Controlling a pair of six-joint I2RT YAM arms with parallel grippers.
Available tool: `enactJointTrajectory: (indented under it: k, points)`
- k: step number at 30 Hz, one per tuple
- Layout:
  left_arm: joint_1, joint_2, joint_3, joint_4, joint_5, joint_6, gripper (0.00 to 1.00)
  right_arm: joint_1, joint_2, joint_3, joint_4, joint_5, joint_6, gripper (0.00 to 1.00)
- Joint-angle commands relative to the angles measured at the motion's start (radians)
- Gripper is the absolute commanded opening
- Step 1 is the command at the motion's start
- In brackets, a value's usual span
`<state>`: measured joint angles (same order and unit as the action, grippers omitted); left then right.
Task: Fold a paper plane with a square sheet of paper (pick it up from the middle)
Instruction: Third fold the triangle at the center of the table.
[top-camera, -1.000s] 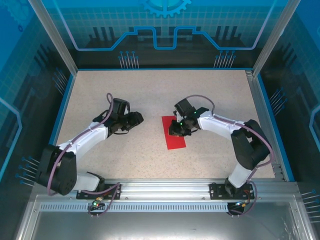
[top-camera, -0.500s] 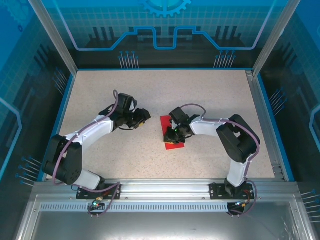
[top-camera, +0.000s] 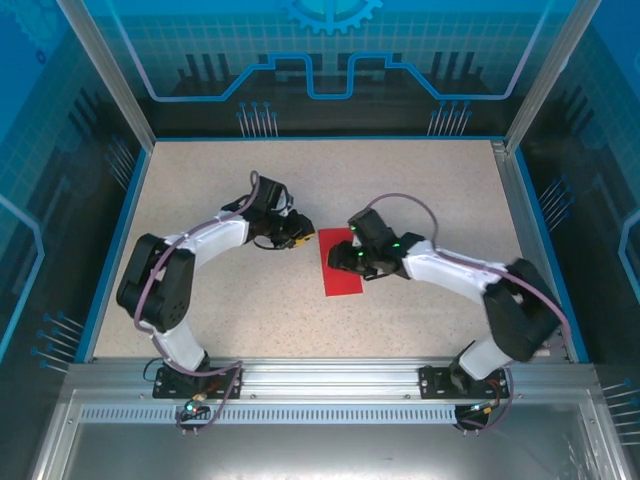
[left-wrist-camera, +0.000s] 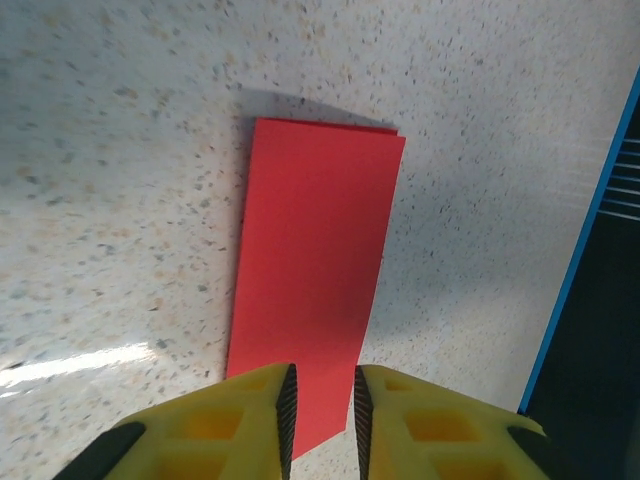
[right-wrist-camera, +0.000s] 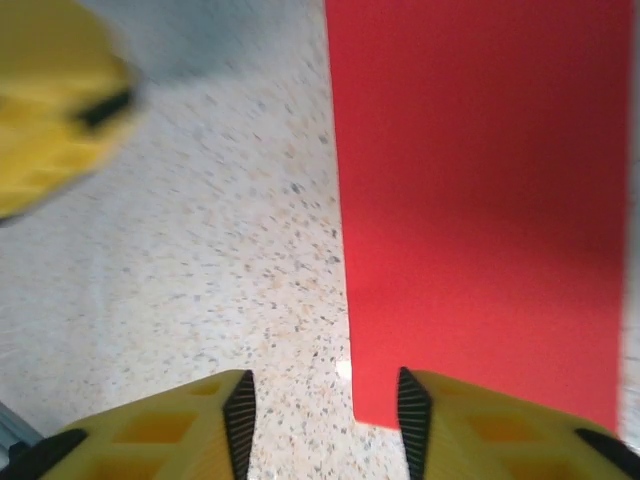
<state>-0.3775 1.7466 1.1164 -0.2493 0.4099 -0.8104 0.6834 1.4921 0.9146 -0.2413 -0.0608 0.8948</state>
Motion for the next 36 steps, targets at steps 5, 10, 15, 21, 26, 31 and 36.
enactJointTrajectory:
  k: [5, 10, 15, 21, 26, 31, 36]
  points:
    - [-0.075, 0.098, 0.058, 0.016, 0.04, 0.003, 0.24, -0.03, -0.135, -0.193, -0.039, 0.166, 0.098, 0.56]
    - [-0.083, 0.17, 0.099, 0.013, 0.052, 0.001, 0.24, -0.047, -0.127, -0.219, -0.02, 0.041, 0.13, 0.51]
    - [-0.083, 0.212, 0.159, -0.023, 0.047, 0.027, 0.24, -0.047, -0.067, -0.206, 0.019, -0.04, 0.109, 0.51]
    - [-0.082, 0.25, 0.2, -0.055, 0.035, 0.046, 0.23, -0.041, 0.007, -0.162, -0.018, -0.044, 0.115, 0.45]
    - [-0.082, 0.278, 0.217, -0.074, 0.026, 0.063, 0.23, -0.046, 0.028, -0.151, -0.033, -0.045, 0.112, 0.47]
    - [-0.081, 0.305, 0.226, -0.082, 0.028, 0.068, 0.23, -0.048, 0.071, -0.13, -0.047, -0.061, 0.108, 0.46]
    - [-0.081, 0.326, 0.229, -0.087, 0.023, 0.076, 0.23, -0.049, 0.101, -0.11, -0.074, -0.054, 0.103, 0.46]
